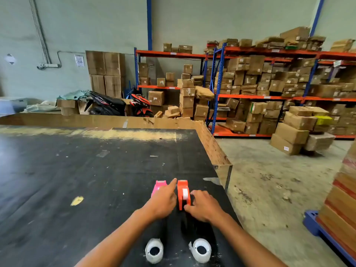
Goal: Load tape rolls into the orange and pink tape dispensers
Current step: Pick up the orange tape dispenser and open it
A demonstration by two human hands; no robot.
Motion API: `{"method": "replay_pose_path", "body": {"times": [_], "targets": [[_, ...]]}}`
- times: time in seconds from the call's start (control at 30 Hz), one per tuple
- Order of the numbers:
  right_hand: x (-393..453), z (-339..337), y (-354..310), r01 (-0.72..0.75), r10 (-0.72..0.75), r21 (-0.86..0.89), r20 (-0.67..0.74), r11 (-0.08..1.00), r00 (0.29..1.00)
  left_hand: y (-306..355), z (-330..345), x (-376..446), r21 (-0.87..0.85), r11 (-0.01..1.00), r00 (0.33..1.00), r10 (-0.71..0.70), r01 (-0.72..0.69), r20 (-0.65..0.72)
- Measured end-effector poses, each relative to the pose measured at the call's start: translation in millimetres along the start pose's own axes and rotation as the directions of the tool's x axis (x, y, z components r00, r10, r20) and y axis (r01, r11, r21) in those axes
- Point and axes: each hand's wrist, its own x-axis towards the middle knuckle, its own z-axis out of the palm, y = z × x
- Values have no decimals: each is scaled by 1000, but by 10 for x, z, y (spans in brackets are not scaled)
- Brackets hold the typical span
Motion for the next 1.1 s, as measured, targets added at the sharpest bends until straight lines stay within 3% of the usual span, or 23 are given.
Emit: {"method": "replay_pose_path", "body": {"times": [0.1,0.2,0.33,0.43,0.5,0.63,0.73,0.9,1.0,1.1], "targets": [[41,129,48,-22,23,64,-3,998,1000,-25,127,119,-156,987,999,-30,23,-40],[69,213,61,-60,68,103,-68,993,995,18,240,192,-341,931,987,-154,129,-48],[22,206,72,-30,58,146,-194,989,979,109,274,224,-582,768,924,-375,267,-72],[-57,121,45,103,-67,120,-273,987,960,259,264,249,-715,647,915,-403,267,-22],[-104,33,19,173,-101,246,-279,954,955,301,259,272,-707,676,915,-390,209,-103],[-105,-139,-17,145,10,589,-252,795,968,393,200,232,-652,754,952,-253,82,-172],[-84,-218,-86,106,47,696,-197,710,979,468,167,198,-596,803,963,-164,3,-216],[-76,-297,-204,143,-44,820,-143,554,989,440,14,155,-563,824,962,-99,-63,-253],[-55,-349,-257,151,-55,824,-145,546,988,436,-46,157,-565,823,953,-131,-50,-275],[28,-444,-228,135,2,866,-155,482,988,393,-172,210,-636,772,908,-262,-7,-328]]}}
